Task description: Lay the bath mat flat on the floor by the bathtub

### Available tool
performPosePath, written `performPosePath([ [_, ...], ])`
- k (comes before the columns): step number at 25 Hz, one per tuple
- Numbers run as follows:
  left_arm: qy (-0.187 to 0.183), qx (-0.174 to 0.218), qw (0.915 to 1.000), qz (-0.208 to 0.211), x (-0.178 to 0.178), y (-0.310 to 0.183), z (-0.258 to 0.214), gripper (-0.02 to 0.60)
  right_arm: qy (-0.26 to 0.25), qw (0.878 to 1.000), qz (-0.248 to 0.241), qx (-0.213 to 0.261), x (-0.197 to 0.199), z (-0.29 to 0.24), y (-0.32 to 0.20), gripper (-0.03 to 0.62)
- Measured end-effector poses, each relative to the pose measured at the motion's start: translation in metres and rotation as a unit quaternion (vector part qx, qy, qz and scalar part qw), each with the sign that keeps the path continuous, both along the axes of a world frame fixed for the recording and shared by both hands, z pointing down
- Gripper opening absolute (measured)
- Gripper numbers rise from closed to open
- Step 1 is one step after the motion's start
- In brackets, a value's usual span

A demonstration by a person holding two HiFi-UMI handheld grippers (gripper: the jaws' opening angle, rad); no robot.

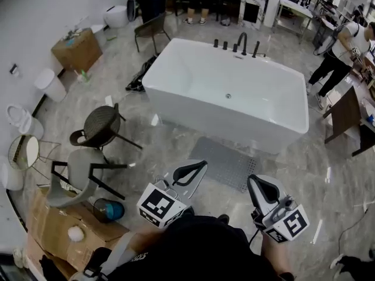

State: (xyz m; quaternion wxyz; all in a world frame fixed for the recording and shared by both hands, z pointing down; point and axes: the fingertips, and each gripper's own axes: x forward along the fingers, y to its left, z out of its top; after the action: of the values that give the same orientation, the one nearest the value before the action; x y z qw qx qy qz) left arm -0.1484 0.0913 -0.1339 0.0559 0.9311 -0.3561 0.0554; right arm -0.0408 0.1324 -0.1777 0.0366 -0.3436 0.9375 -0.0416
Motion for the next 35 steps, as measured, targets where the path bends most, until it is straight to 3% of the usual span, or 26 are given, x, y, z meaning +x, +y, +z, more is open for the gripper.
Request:
performPosePath([
  [6,-0.015,0.009,0.9997,-0.020,0.024,-0.006,-0.006,0.006,-0.011,1.000,0.014,-0.018,0.048,0.014,0.009,0.000],
  [17,-0.024,0.013,0.9996,-0.006,0.041,-0.009,-0.015,0.006,-0.008,0.998,0.056,-0.030,0.086,0.032,0.003,-0.001],
  [35,-0.024,0.014,0.9995,-0.012,0.036,-0.007,-0.015,0.006,-0.013,0.998,0.063,-0.021,0.092,0.022,-0.006,0.000],
])
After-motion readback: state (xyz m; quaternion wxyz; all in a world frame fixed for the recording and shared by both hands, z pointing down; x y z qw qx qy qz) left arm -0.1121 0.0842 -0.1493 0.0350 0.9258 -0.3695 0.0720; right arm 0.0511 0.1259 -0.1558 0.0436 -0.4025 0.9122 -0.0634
